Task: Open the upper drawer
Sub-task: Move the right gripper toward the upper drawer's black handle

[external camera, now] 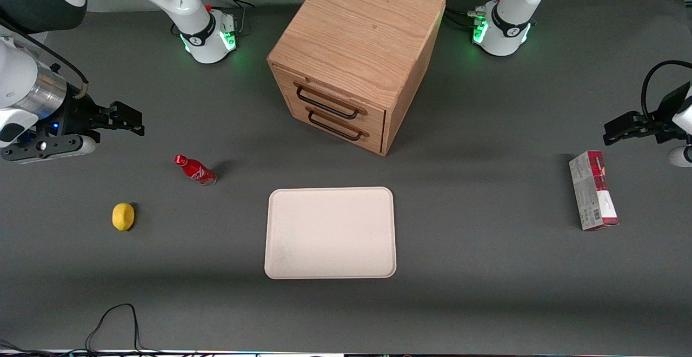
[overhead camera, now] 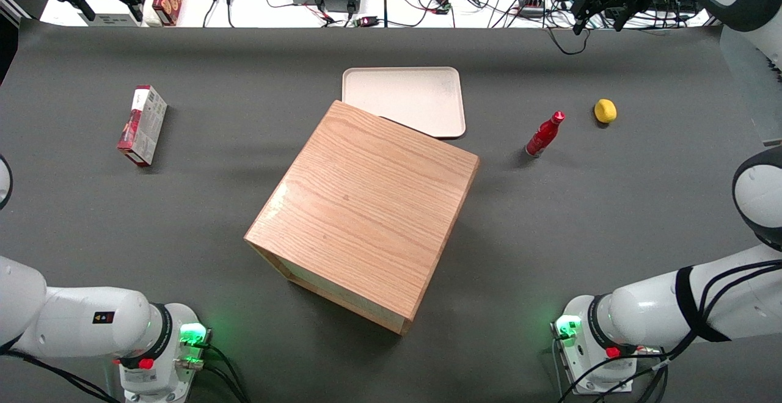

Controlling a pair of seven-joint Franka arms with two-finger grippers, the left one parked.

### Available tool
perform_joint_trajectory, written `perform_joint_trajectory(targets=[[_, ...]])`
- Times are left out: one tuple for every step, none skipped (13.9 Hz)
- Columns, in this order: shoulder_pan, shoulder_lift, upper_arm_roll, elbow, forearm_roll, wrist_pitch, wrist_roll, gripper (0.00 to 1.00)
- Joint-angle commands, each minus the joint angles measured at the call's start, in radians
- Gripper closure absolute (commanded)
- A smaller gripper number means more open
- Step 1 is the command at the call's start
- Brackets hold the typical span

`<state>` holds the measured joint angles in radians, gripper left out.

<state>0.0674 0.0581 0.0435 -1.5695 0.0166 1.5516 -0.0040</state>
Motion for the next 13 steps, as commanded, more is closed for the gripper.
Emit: perform_joint_trajectory(targets=[[0.006,-0.009,-0.014,0.006,0.014,-0.016,0.015,0.0],[0.006,-0.006,-0.014,0.012,0.013,-0.016,0.012,0.0],[0.005,-0.004,-0.017,0.012,0.013,-0.016,0.006,0.0],[0.002,-0.003,-0.019,0.012,0.013,-0.019,-0.014,0.0],[0.002,-0.001,-0.019,0.012,0.013,-0.021,-0.034,0.0],[0.005,0.0,-0.016,0.012,0.013,-0.021,-0.036,0.0],[0.009,0.003,-0.007,0.017,0.013,-0.021,-0.027,0.0],[0.023,0.006,0.001,0.019,0.008,-0.021,-0.021,0.0],[0.044,0.009,0.004,0.025,0.014,-0.021,-0.021,0.0],[0.054,0.023,0.006,0.035,0.014,-0.021,-0.019,0.0],[0.063,0.044,0.006,0.057,0.016,-0.021,-0.021,0.0],[0.074,0.07,0.007,0.084,0.019,-0.022,-0.028,0.0],[0.089,0.084,0.009,0.097,0.029,-0.027,-0.033,0.0]])
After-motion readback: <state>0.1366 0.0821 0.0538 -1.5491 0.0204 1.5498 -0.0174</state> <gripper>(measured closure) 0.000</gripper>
